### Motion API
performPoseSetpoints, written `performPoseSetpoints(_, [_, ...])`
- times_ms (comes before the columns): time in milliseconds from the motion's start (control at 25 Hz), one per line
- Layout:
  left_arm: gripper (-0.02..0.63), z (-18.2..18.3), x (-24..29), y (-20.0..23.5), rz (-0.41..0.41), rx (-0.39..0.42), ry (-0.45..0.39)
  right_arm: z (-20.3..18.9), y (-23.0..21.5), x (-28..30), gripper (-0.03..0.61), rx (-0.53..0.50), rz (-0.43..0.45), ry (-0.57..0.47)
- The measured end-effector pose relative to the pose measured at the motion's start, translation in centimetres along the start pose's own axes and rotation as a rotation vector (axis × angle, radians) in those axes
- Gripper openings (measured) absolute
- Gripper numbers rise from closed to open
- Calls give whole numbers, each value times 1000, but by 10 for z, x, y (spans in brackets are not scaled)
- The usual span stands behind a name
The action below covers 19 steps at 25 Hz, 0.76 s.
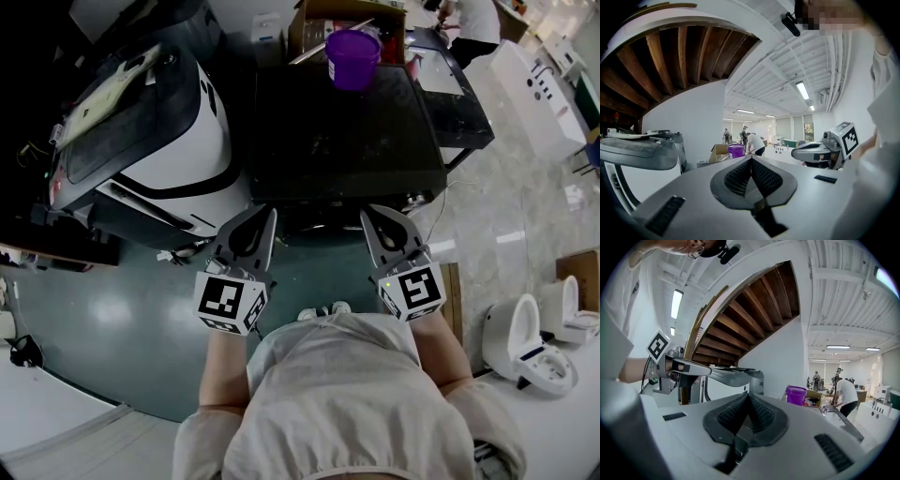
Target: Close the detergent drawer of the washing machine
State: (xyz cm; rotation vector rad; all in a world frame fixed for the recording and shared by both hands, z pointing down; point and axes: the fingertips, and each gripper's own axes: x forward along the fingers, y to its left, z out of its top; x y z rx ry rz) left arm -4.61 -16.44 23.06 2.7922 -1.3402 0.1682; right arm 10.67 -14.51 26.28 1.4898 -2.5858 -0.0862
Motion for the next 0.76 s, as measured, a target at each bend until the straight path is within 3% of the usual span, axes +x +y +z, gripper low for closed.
performPoseSetpoints(400, [18, -4, 0, 0, 1, -15, 5, 11, 6, -3, 2, 1, 24, -53])
performPoseSetpoints(760, [18, -5, 0, -4, -5, -16, 9, 18, 1, -5, 2, 19, -15, -71])
